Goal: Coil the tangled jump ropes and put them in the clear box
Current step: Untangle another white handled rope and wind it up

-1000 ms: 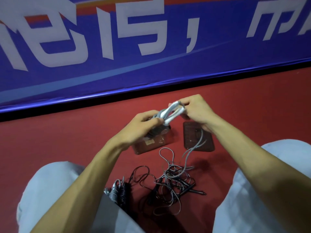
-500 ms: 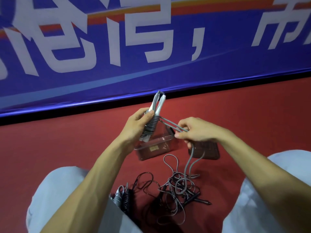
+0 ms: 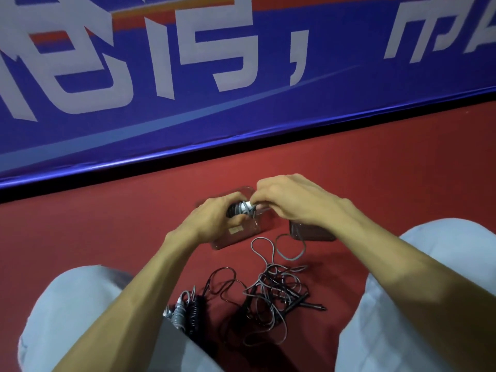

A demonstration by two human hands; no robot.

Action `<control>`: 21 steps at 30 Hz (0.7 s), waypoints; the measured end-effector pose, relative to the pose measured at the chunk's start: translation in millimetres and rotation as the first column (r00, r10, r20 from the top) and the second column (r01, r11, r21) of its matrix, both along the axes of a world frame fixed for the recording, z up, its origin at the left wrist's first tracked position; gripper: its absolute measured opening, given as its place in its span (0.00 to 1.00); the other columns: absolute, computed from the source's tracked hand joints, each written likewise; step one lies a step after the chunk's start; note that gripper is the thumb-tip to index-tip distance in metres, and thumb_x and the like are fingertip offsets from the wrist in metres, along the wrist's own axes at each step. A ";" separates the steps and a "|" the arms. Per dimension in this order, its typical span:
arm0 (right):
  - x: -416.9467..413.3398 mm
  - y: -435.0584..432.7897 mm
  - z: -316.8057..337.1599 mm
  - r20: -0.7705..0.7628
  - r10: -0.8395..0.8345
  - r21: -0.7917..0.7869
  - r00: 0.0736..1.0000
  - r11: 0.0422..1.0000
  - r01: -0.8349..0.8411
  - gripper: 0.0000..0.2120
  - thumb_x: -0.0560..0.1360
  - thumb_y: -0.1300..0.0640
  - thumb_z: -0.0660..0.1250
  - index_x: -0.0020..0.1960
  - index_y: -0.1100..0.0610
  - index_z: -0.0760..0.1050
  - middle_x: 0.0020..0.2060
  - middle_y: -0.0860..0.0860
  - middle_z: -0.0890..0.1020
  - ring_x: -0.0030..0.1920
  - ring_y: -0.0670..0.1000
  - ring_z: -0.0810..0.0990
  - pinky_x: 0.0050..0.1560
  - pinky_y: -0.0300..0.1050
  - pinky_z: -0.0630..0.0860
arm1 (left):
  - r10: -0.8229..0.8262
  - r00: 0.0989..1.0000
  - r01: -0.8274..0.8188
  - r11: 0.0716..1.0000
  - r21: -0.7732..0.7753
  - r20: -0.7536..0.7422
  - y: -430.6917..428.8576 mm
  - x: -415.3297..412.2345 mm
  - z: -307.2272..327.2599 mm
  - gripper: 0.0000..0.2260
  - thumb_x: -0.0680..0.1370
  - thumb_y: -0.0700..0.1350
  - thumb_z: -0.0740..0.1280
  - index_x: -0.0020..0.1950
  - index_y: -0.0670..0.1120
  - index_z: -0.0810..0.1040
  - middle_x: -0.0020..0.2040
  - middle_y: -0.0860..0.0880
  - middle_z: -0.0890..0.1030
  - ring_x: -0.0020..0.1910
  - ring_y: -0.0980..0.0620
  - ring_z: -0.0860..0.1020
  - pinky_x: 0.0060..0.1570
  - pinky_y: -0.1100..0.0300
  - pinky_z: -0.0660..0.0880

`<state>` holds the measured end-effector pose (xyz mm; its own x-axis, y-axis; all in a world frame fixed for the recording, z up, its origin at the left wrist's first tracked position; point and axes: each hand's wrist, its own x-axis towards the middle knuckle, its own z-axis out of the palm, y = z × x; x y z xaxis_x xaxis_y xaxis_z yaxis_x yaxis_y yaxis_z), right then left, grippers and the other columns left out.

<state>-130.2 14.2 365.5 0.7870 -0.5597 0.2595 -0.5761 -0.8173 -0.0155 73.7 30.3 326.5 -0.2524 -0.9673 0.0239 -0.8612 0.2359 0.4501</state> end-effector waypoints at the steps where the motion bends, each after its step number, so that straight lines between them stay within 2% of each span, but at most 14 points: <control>1: 0.2 -0.1 1.1 0.052 -0.013 -0.010 0.999 1.000 0.014 0.09 0.78 0.55 0.64 0.57 0.48 0.79 0.49 0.46 0.80 0.52 0.51 0.78 0.44 0.46 0.71 | -0.048 0.998 0.048 0.999 0.005 0.027 0.8 -1.4 -0.7 0.11 0.77 0.48 0.68 0.59 0.53 0.74 0.46 0.51 0.81 0.43 0.48 0.78 0.47 0.47 0.76; 3: -0.3 -2.0 2.6 0.182 -0.071 0.006 0.981 0.997 0.071 0.07 0.76 0.53 0.67 0.53 0.48 0.81 0.46 0.46 0.82 0.51 0.50 0.79 0.43 0.43 0.70 | -0.109 0.994 0.109 0.994 0.012 0.021 3.7 -5.4 0.9 0.09 0.77 0.49 0.68 0.57 0.54 0.74 0.43 0.53 0.79 0.39 0.53 0.76 0.44 0.53 0.74; 5: -1.2 -3.9 2.6 0.300 -0.144 0.053 0.943 0.990 0.134 0.05 0.74 0.52 0.70 0.49 0.48 0.83 0.43 0.46 0.83 0.48 0.50 0.80 0.42 0.43 0.71 | -0.128 0.991 0.128 0.992 0.008 -0.042 6.8 -8.2 3.7 0.09 0.74 0.57 0.70 0.50 0.60 0.73 0.39 0.56 0.77 0.36 0.60 0.74 0.40 0.61 0.71; 7: -1.2 -6.6 0.9 0.373 -0.236 0.135 0.897 0.971 0.199 0.04 0.72 0.50 0.71 0.46 0.46 0.84 0.39 0.45 0.82 0.44 0.48 0.79 0.42 0.43 0.72 | -0.110 0.989 0.110 0.994 -0.012 -0.102 7.2 -8.4 5.6 0.15 0.69 0.69 0.68 0.47 0.60 0.74 0.38 0.55 0.78 0.34 0.60 0.72 0.39 0.60 0.71; 9: 0.2 -9.9 -1.1 0.405 -0.319 0.238 0.857 0.942 0.238 0.04 0.71 0.48 0.72 0.44 0.44 0.84 0.33 0.42 0.79 0.40 0.44 0.76 0.42 0.42 0.71 | -0.100 0.989 0.094 0.994 -0.061 -0.109 6.9 -7.1 5.9 0.22 0.66 0.74 0.64 0.47 0.58 0.75 0.38 0.51 0.78 0.33 0.55 0.72 0.38 0.53 0.73; 12: 1.7 -16.1 -4.3 0.445 -0.365 0.381 0.818 0.904 0.196 0.03 0.69 0.50 0.75 0.42 0.46 0.85 0.29 0.36 0.78 0.36 0.36 0.76 0.43 0.37 0.72 | -0.084 0.992 0.076 0.994 -0.083 -0.097 7.9 -5.5 8.1 0.21 0.67 0.72 0.63 0.50 0.60 0.76 0.37 0.54 0.79 0.36 0.52 0.76 0.39 0.52 0.74; 14: 2.0 -19.7 -6.8 0.468 -0.406 0.492 0.785 0.857 0.150 0.04 0.67 0.53 0.77 0.41 0.49 0.85 0.31 0.40 0.82 0.36 0.36 0.78 0.43 0.35 0.73 | -0.089 0.991 0.082 0.994 -0.074 -0.103 10.2 -5.6 11.3 0.17 0.67 0.69 0.63 0.49 0.62 0.76 0.37 0.57 0.79 0.36 0.54 0.75 0.39 0.54 0.73; 16: 1.1 -21.6 -8.6 0.505 -0.487 0.676 0.713 0.737 0.025 0.06 0.65 0.57 0.78 0.41 0.54 0.84 0.33 0.47 0.84 0.36 0.42 0.79 0.43 0.39 0.74 | -0.098 0.986 0.091 0.994 -0.057 -0.136 13.0 -7.0 15.5 0.14 0.67 0.66 0.63 0.48 0.62 0.75 0.38 0.59 0.78 0.37 0.55 0.75 0.40 0.56 0.72; 19: 3.5 -22.3 -11.2 0.524 -0.648 0.847 0.553 0.465 -0.258 0.04 0.68 0.65 0.74 0.41 0.60 0.81 0.34 0.53 0.82 0.34 0.47 0.79 0.35 0.36 0.74 | -0.091 0.945 0.089 0.996 -0.021 -0.313 14.7 -7.7 19.9 0.10 0.67 0.59 0.65 0.47 0.61 0.78 0.40 0.53 0.81 0.37 0.53 0.77 0.41 0.56 0.73; 21: 8.8 -21.9 -12.8 0.525 -0.696 0.851 0.490 0.419 -0.316 0.07 0.73 0.69 0.66 0.42 0.60 0.79 0.33 0.53 0.79 0.28 0.45 0.75 0.27 0.33 0.69 | -0.062 0.871 0.077 0.997 0.012 -0.488 16.1 -7.8 23.5 0.09 0.69 0.56 0.66 0.48 0.58 0.80 0.40 0.49 0.82 0.36 0.53 0.76 0.38 0.58 0.73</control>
<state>-121.3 -7.7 352.7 0.3519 -0.9336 -0.0671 -0.0115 0.0674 -0.9977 65.9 46.4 350.0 -0.2829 -0.9499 0.1327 -0.5132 0.2668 0.8157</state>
